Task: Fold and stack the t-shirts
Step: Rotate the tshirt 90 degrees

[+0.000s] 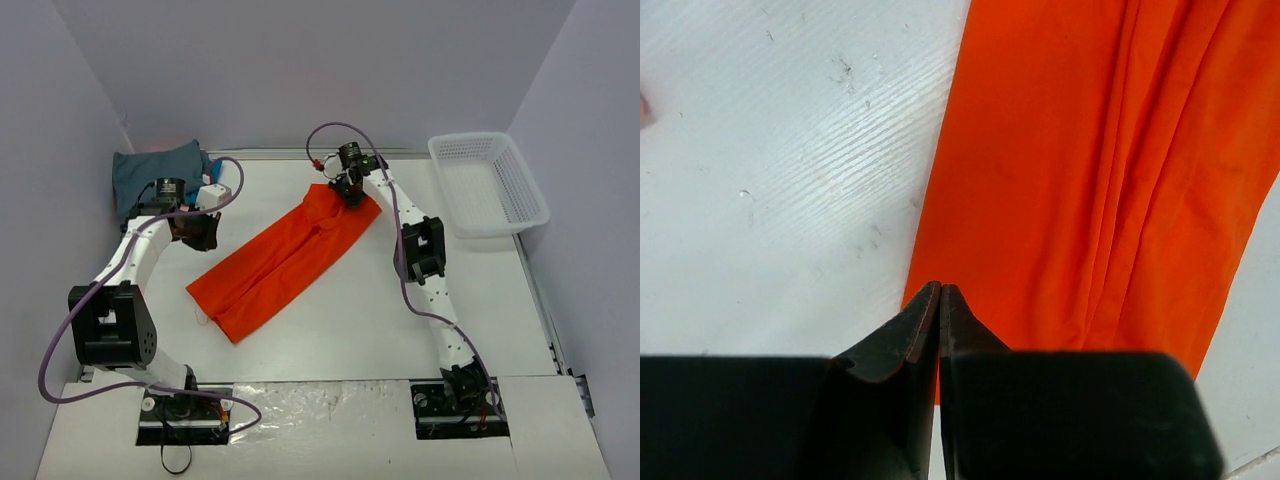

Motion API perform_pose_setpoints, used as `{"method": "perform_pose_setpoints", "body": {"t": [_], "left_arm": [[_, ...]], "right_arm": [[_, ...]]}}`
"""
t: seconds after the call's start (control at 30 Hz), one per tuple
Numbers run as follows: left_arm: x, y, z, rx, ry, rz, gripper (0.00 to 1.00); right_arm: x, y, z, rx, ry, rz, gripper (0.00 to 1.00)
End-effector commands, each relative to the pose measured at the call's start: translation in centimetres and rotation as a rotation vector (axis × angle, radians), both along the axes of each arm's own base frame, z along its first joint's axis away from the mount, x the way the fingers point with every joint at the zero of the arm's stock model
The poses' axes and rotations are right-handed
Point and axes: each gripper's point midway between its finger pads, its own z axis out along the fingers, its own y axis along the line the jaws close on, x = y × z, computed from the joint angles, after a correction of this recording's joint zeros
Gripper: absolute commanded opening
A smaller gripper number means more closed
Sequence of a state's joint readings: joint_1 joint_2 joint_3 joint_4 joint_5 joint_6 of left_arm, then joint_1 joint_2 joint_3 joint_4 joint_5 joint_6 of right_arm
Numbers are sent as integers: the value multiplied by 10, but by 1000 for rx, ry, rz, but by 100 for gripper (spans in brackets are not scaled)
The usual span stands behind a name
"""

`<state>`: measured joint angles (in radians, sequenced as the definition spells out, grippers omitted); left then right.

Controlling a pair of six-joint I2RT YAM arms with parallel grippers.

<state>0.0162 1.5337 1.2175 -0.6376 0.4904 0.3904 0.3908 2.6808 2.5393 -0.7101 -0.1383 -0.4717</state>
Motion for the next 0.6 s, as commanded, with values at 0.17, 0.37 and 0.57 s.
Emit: {"method": "perform_pose_setpoints", "body": {"t": [0.17,0.37,0.57], "left_arm": [[14,10,25,32,-108,50,2],[15,6,30,24,-137,17,2],[13,16,17,35,-139,64,2]], "right_arm": [[30,20,71,-11,-304,-73,0],[-20,57,147,86,-398,-44,0],[-98,86,125,173,-178,126,0]]}}
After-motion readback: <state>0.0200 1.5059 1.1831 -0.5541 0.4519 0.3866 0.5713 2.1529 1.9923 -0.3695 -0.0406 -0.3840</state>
